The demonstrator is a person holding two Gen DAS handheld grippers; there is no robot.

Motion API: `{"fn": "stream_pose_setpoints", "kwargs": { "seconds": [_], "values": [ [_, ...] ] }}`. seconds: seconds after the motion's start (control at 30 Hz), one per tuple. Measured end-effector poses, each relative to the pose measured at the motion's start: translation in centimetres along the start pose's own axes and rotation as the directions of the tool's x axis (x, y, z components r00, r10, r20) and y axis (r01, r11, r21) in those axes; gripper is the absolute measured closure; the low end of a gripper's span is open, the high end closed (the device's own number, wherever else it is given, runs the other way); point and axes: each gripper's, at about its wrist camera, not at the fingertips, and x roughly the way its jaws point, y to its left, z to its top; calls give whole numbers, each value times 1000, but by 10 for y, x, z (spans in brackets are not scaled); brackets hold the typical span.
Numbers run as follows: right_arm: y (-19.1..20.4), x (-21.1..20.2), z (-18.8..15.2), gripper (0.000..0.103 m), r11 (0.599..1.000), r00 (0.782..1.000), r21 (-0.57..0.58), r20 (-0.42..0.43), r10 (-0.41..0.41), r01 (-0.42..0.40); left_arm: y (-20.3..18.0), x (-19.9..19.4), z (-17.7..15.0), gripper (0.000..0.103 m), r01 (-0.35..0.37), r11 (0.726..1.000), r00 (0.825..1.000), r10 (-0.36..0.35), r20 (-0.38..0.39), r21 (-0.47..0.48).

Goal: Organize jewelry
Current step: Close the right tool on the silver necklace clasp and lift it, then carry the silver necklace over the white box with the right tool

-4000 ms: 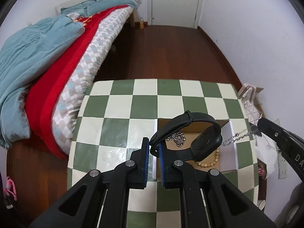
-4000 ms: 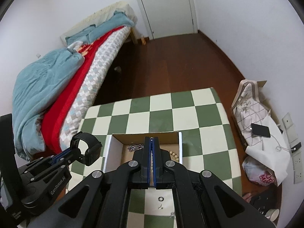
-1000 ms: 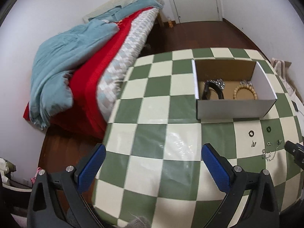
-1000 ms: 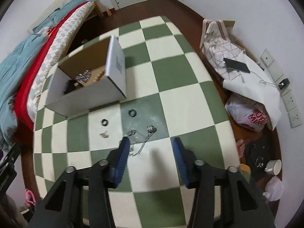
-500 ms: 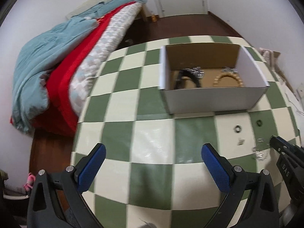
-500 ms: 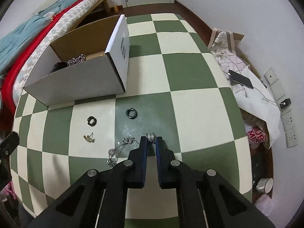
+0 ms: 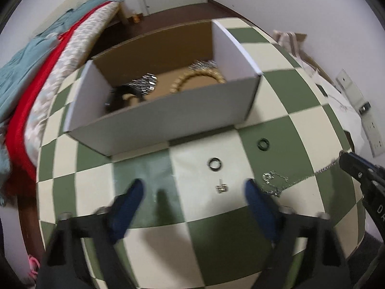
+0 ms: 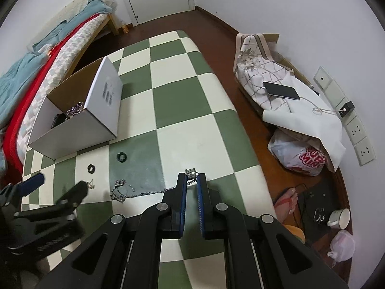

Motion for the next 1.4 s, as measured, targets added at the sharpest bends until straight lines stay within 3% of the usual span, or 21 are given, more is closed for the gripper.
{"fn": "stream_pose_setpoints", "kwargs": {
  "seconds": [0.07, 0.23, 0.5, 0.67, 1.03, 1.4],
  "values": [
    [-3, 1, -1, 94, 1000, 1000, 5, -5, 1, -1, -2, 7, -1, 70, 20, 1000, 1000, -20, -22, 6],
    [-4, 2, -3, 94, 1000, 1000, 10, -5, 4, -4, -5, 5, -6, 97, 51, 999, 999, -51, 2, -5],
    [-4, 1, -4, 94, 1000, 1000, 10, -2, 7, -7, -5, 1, -7, 97, 32, 999, 999, -32, 14, -6],
    [-2, -11, -3, 94, 999, 999, 7, 18, 33, -33, 10, -21, -8, 97, 40, 998, 998, -38, 48, -38],
    [38, -79, 27, 94, 989, 984, -74, 121, 133, -125, 64, -86, -3, 97, 56, 991, 988, -37, 148, -121],
    [86, -142, 72, 94, 972, 956, -173, 218, 196, -160, 113, -121, 34, 97, 66, 980, 979, -27, 201, -190]
  ]
}}
